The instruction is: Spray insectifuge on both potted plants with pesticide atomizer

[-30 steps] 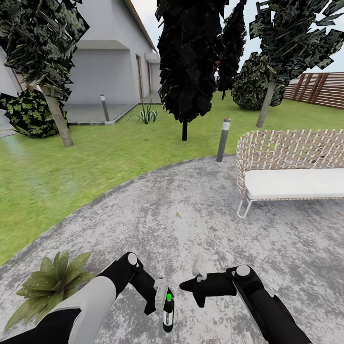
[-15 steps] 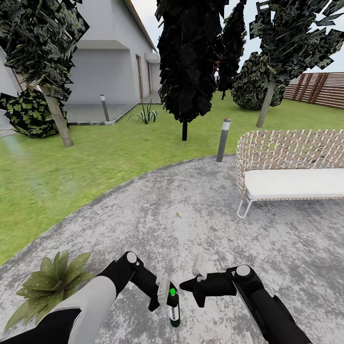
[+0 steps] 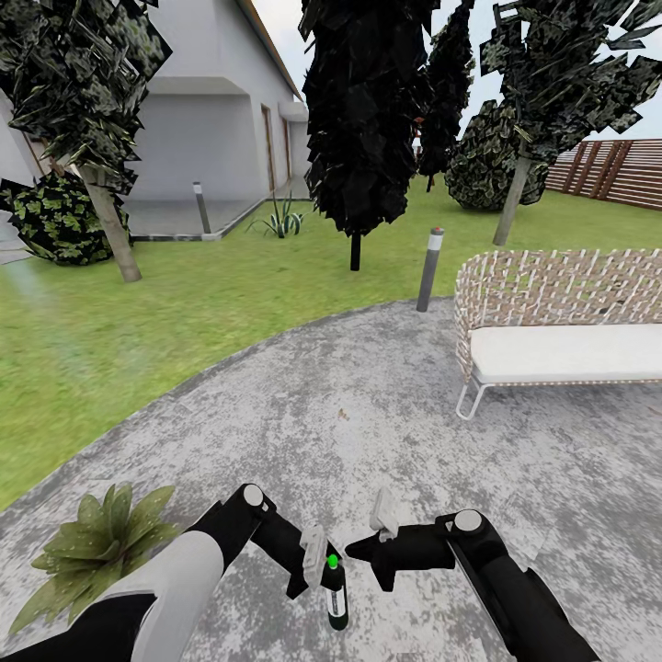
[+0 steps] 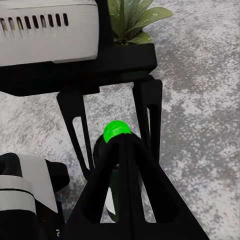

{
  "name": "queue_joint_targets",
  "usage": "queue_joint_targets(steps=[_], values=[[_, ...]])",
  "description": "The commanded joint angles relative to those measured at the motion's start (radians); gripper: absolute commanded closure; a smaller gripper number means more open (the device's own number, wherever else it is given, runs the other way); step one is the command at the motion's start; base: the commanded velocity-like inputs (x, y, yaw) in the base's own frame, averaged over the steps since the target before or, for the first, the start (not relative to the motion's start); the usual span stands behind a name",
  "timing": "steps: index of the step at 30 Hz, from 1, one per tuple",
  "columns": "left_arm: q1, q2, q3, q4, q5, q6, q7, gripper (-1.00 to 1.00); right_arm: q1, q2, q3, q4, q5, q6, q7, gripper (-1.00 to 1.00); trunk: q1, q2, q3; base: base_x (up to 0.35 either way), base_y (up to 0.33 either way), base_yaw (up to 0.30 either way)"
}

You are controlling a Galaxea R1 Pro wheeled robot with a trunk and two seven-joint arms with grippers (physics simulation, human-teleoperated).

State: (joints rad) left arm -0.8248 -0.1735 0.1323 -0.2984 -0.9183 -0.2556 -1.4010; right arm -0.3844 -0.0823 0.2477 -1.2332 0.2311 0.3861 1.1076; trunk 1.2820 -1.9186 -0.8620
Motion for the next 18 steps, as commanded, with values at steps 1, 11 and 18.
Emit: queue_joint_targets(steps=[1, 11, 18], values=[[0.0, -0.001, 0.009, -0.001, -0.009, -0.007, -0.003, 1.0, -0.001, 0.0, 0.001, -0.002, 0.002, 0.009, 0.003, 1.0, 0.0, 0.0, -0.001, 0.0, 0.0, 0.0], [-0.001, -0.001, 0.009, -0.001, -0.007, -0.007, -0.033, 1.0, -0.001, 0.0, 0.001, -0.002, 0.002, 0.009, 0.003, 1.0, 0.0, 0.0, -0.001, 0.0, 0.0, 0.0], [0.0, -0.001, 0.009, -0.001, -0.004, -0.006, -0.039, 1.0, -0.002, 0.0, 0.001, -0.002, 0.002, 0.009, 0.003, 1.0, 0.0, 0.0, -0.001, 0.0, 0.0, 0.0]])
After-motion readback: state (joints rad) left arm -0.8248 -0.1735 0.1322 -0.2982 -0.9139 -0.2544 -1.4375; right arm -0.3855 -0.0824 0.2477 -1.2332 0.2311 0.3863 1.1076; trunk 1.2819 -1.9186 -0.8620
